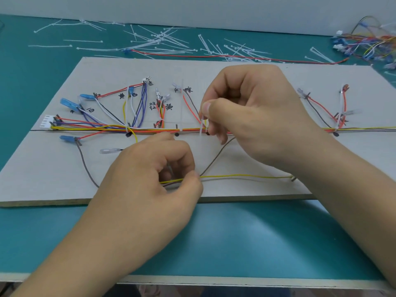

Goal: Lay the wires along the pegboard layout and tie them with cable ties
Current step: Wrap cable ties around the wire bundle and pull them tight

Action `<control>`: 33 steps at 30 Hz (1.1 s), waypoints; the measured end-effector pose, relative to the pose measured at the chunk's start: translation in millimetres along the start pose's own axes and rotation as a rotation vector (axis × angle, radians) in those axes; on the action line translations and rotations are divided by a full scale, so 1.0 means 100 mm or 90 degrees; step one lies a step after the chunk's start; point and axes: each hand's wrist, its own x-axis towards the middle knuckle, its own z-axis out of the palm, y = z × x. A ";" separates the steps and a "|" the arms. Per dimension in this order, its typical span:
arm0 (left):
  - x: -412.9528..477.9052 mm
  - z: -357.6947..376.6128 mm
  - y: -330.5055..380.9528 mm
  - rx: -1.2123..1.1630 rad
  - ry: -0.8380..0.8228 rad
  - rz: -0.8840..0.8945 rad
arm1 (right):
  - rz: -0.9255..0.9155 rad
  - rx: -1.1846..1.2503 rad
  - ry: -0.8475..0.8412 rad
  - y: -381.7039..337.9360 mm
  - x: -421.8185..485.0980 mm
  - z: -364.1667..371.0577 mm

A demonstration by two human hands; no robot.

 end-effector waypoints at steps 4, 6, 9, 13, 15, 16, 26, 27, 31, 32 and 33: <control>-0.05 -0.07 -0.09 0.040 -0.025 0.000 | 0.023 0.024 -0.056 -0.03 0.02 -0.15; -0.08 -0.13 -0.15 0.064 -0.042 0.004 | 0.026 0.063 -0.035 -0.05 0.03 -0.34; -0.11 -0.21 -0.23 0.095 -0.069 0.015 | 0.015 0.075 -0.035 -0.08 0.02 -0.63; -0.10 -0.35 -0.38 0.103 -0.088 0.014 | 0.035 -0.165 -0.164 -0.05 -0.03 -0.78; -0.09 -0.39 -0.42 0.091 -0.092 0.014 | 0.061 -0.257 -0.222 -0.03 -0.03 -0.79; -0.10 -0.38 -0.42 0.090 -0.090 0.016 | 0.074 -0.268 -0.248 -0.03 -0.04 -0.77; -0.11 -0.26 -0.34 0.053 -0.056 0.014 | 0.024 -0.306 -0.381 0.00 -0.09 -0.62; -0.11 -0.25 -0.34 0.044 -0.048 0.010 | 0.022 -0.293 -0.377 0.00 -0.09 -0.62; -0.08 -0.19 -0.30 0.016 -0.023 0.007 | 0.024 -0.223 -0.397 -0.03 -0.11 -0.58; -0.07 -0.18 -0.29 0.002 -0.016 0.008 | 0.024 -0.237 -0.412 -0.04 -0.13 -0.56; -0.06 -0.17 -0.28 -0.009 -0.011 0.009 | 0.019 -0.267 -0.422 -0.04 -0.14 -0.54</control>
